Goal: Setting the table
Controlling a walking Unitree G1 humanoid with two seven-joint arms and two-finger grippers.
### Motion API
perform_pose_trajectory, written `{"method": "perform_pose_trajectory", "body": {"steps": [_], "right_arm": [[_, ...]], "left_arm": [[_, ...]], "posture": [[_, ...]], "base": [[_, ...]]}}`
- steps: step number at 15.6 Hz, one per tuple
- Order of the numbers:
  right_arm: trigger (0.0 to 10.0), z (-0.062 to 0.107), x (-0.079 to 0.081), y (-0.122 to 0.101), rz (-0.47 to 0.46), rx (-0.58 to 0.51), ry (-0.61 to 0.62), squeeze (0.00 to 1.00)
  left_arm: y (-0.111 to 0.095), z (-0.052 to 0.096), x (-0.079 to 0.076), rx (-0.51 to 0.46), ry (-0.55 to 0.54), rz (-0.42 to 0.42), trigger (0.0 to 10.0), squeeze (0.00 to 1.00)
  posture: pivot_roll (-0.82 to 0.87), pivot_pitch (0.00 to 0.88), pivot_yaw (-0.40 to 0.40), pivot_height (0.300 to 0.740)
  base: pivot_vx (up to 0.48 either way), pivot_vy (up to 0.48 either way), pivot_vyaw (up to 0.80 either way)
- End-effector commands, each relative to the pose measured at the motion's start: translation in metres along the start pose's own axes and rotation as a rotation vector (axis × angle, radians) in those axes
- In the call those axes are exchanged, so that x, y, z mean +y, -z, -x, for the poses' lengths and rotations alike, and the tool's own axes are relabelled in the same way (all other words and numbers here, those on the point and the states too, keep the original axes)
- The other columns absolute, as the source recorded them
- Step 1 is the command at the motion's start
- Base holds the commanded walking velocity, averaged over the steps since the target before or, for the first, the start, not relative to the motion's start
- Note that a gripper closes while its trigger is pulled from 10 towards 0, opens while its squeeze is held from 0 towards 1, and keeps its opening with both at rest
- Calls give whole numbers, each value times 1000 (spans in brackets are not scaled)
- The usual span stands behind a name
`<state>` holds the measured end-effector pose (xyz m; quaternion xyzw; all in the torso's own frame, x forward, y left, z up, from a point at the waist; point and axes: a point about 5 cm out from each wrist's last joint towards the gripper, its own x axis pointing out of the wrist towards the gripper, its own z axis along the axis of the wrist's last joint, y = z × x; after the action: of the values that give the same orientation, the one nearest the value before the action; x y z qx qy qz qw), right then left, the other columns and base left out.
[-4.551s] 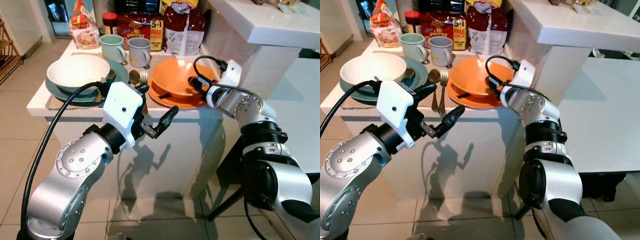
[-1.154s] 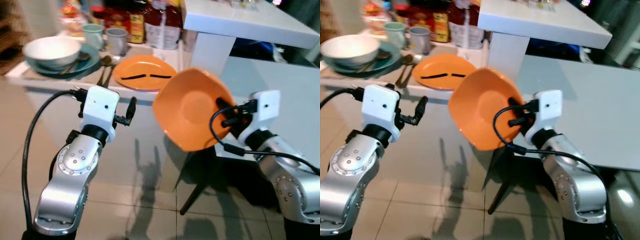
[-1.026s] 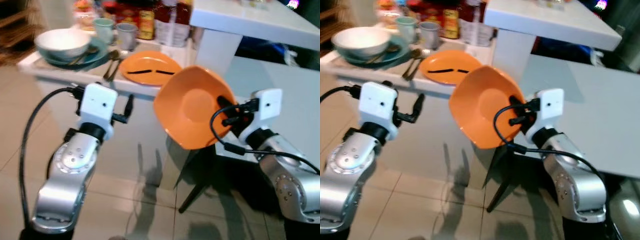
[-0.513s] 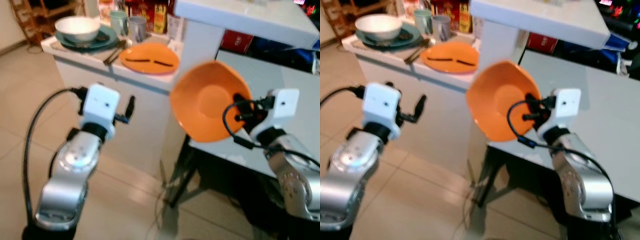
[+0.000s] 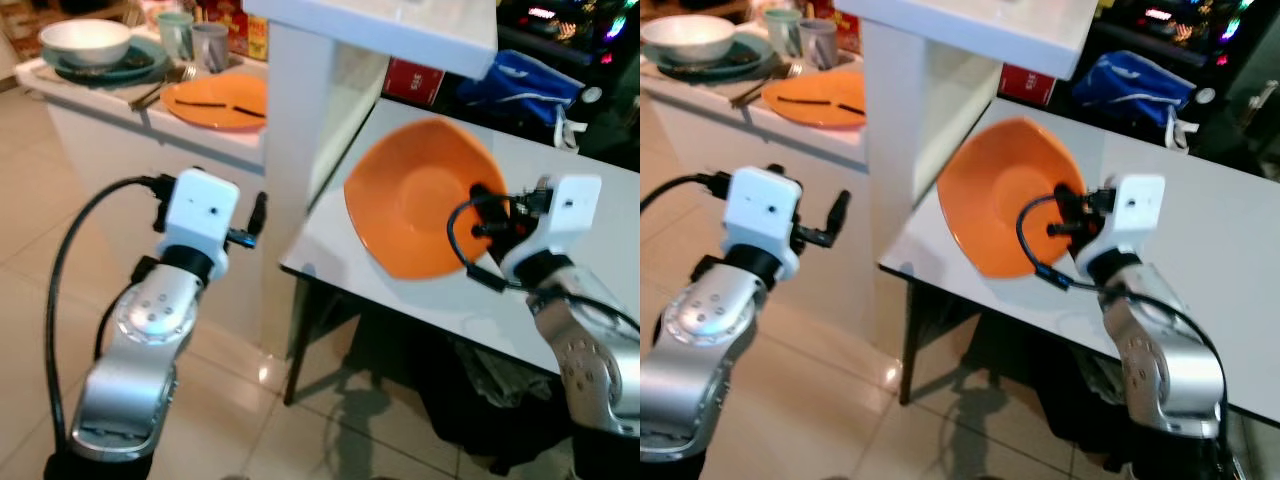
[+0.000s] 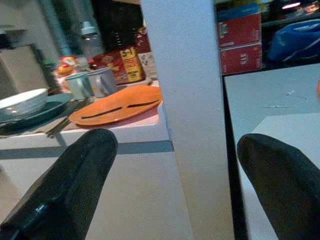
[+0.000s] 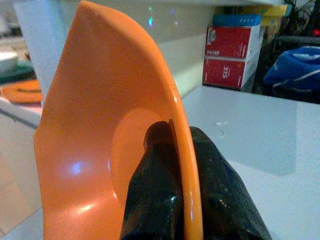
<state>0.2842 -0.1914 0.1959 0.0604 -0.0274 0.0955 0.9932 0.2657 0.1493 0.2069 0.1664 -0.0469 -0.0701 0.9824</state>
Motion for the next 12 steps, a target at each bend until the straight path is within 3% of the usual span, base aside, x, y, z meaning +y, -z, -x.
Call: {"method": "perform_pose_trajectory", "body": {"steps": [1,7,8,9,12], "right_arm": [[10000,4,-19,-6,0,-32,96,0],[10000,5,-20,1,-9,17,107,0],[10000,1,-20,6,-110,66,145,0],[10000,-6,-17,3,-171,48,143,0],[10000,-10,-16,7,-205,79,166,0]], "left_arm": [[-4,0,-9,-21,36,11,10000,0],[-5,1,-9,-28,38,11,10000,0],[-6,1,-9,-30,38,12,10000,0],[-5,1,-9,-30,42,9,10000,0],[-4,1,-8,-24,36,8,10000,0]], "posture": [[-29,4,-74,740],[-30,0,-77,740],[-32,0,-73,740],[-32,0,-71,740],[-28,0,-75,740]], "base": [[0,-480,0],[0,-480,0],[0,-480,0],[0,-480,0],[0,-480,0]]}}
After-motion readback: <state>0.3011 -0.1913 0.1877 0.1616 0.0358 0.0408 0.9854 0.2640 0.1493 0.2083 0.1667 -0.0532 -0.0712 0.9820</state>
